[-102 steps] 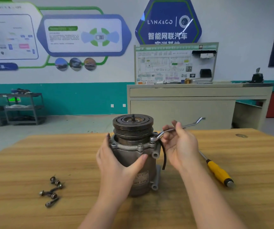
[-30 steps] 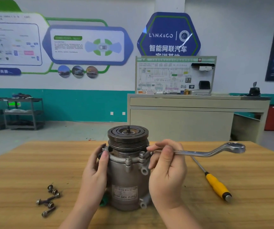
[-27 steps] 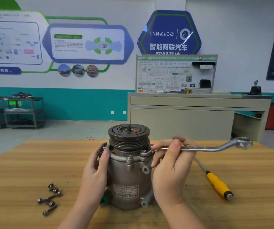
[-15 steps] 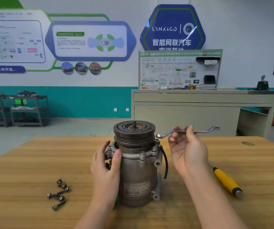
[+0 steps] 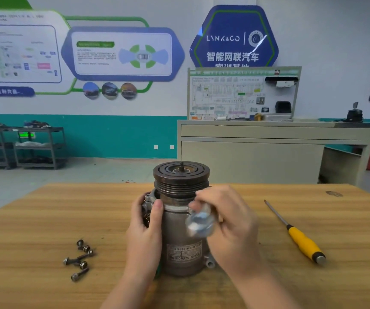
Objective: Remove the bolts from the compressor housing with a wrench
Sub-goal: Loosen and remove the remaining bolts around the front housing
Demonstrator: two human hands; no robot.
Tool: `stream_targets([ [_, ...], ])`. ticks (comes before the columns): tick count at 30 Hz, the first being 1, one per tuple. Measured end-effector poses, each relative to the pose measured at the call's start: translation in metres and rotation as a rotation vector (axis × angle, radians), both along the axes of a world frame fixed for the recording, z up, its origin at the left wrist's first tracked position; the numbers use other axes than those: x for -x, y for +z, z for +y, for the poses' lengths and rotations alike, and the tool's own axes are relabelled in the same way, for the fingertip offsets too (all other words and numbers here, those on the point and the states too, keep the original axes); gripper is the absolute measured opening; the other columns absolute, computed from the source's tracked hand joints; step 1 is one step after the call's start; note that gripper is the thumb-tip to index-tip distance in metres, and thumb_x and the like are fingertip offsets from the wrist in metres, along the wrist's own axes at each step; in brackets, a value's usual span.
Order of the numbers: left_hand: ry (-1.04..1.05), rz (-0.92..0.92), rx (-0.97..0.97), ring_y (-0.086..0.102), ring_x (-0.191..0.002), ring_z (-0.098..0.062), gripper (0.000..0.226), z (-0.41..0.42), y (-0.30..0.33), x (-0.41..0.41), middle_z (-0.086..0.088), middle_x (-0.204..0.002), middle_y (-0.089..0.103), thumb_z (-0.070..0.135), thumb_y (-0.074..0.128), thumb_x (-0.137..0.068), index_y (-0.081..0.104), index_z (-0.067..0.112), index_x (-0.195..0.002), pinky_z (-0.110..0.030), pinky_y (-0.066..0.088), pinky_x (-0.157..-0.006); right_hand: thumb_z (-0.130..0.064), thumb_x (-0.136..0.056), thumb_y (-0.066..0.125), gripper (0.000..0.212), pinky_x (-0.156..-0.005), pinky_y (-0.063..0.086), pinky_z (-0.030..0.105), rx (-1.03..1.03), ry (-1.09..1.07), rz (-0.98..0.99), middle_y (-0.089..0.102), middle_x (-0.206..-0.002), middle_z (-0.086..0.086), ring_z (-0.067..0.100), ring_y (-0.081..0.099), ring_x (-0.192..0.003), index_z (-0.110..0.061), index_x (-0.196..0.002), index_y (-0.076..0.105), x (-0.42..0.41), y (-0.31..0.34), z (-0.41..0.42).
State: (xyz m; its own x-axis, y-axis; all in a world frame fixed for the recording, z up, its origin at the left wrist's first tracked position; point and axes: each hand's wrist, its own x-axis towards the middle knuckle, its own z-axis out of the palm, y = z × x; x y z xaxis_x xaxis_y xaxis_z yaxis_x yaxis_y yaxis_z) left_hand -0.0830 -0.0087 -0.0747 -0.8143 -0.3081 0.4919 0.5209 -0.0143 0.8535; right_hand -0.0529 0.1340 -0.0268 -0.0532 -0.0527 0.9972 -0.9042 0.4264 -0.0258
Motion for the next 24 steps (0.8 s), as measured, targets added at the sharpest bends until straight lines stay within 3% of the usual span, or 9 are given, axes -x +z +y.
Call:
stream_targets([
  [2, -0.006, 0.009, 0.002, 0.061, -0.108, -0.011, 0.045, 0.0, 0.001, 0.0, 0.004, -0.114, 0.066, 0.06, 0.052, -0.08, 0.053, 0.035, -0.118, -0.039, 0.048, -0.096, -0.017, -0.097, 0.052, 0.004, -0.065, 0.051, 0.029, -0.017, -0.086, 0.069, 0.059, -0.085, 0.003, 0.016, 0.058, -0.075, -0.014, -0.095, 0.054, 0.003, -0.006, -0.005],
  [4, -0.001, 0.006, -0.011, 0.06, -0.104, 0.001, 0.041, 0.001, 0.001, -0.001, 0.011, -0.113, 0.065, 0.066, 0.054, -0.081, 0.054, 0.04, -0.113, -0.03, 0.047, -0.092, -0.025, -0.101, 0.04, 0.012, -0.069, 0.047, 0.024, 0.233, 0.013, -0.018, 0.058, -0.087, 0.005, 0.014, 0.055, -0.075, -0.022, -0.098, 0.051, 0.005, -0.009, -0.007],
  [7, -0.029, -0.02, -0.03, 0.058, -0.1, 0.01, 0.034, 0.001, -0.002, -0.001, 0.018, -0.111, 0.065, 0.062, 0.049, -0.077, 0.052, 0.05, -0.109, -0.023, 0.044, -0.087, -0.019, -0.101, 0.031, 0.011, -0.054, 0.042, 0.019, 0.675, 0.221, -0.256, 0.063, -0.073, 0.003, 0.011, 0.048, -0.053, -0.024, -0.098, 0.04, 0.008, 0.0, -0.001],
  [11, -0.027, -0.016, -0.018, 0.057, -0.104, 0.01, 0.034, 0.0, -0.003, 0.002, 0.028, -0.108, 0.063, 0.073, 0.049, -0.079, 0.05, 0.058, -0.109, -0.029, 0.045, -0.092, -0.007, -0.103, 0.028, 0.019, -0.035, 0.036, 0.021, 0.9, 0.482, -0.813, 0.058, -0.059, 0.005, 0.012, 0.043, -0.036, -0.016, -0.095, 0.044, 0.031, 0.029, 0.021],
  [13, 0.004, -0.014, 0.001, 0.056, -0.107, 0.007, 0.039, 0.0, -0.006, 0.003, 0.027, -0.111, 0.061, 0.077, 0.047, -0.078, 0.049, 0.056, -0.111, -0.034, 0.044, -0.098, -0.009, -0.103, 0.032, 0.019, -0.031, 0.035, 0.02, 0.932, 0.578, -1.192, 0.056, -0.061, 0.008, 0.01, 0.043, -0.033, -0.01, -0.093, 0.047, 0.04, 0.044, 0.028],
  [15, 0.027, -0.007, 0.024, 0.055, -0.11, 0.003, 0.045, 0.0, -0.007, 0.002, 0.028, -0.113, 0.059, 0.079, 0.043, -0.071, 0.048, 0.058, -0.11, -0.035, 0.043, -0.1, -0.01, -0.103, 0.034, 0.024, -0.031, 0.036, 0.017, 1.012, 0.717, -1.383, 0.057, -0.06, 0.008, 0.008, 0.043, -0.034, -0.003, -0.089, 0.051, 0.044, 0.049, 0.034],
  [17, 0.016, 0.001, 0.032, 0.056, -0.113, -0.002, 0.049, -0.001, -0.007, 0.002, 0.025, -0.117, 0.059, 0.081, 0.044, -0.069, 0.047, 0.057, -0.112, -0.038, 0.043, -0.102, -0.009, -0.103, 0.035, 0.025, -0.034, 0.039, 0.015, 1.193, 0.843, -1.317, 0.059, -0.063, 0.009, 0.008, 0.047, -0.036, 0.0, -0.087, 0.052, 0.041, 0.052, 0.042],
  [19, -0.014, -0.003, 0.023, 0.057, -0.111, 0.001, 0.053, 0.0, -0.005, 0.002, 0.023, -0.117, 0.06, 0.084, 0.047, -0.067, 0.046, 0.058, -0.113, -0.04, 0.045, -0.102, -0.013, -0.103, 0.039, 0.023, -0.038, 0.045, 0.017, 1.24, 0.828, -1.123, 0.063, -0.059, 0.009, 0.01, 0.053, -0.039, -0.003, -0.085, 0.051, 0.032, 0.055, 0.048],
  [24, 0.017, 0.011, 0.051, 0.057, -0.111, -0.003, 0.047, 0.001, -0.002, 0.001, 0.023, -0.116, 0.06, 0.076, 0.047, -0.068, 0.045, 0.056, -0.111, -0.041, 0.043, -0.104, -0.021, -0.101, 0.044, 0.017, -0.049, 0.054, 0.024, 0.842, 0.362, -0.688, 0.067, -0.065, 0.006, 0.015, 0.065, -0.05, -0.009, -0.09, 0.046, 0.007, 0.05, 0.041],
])
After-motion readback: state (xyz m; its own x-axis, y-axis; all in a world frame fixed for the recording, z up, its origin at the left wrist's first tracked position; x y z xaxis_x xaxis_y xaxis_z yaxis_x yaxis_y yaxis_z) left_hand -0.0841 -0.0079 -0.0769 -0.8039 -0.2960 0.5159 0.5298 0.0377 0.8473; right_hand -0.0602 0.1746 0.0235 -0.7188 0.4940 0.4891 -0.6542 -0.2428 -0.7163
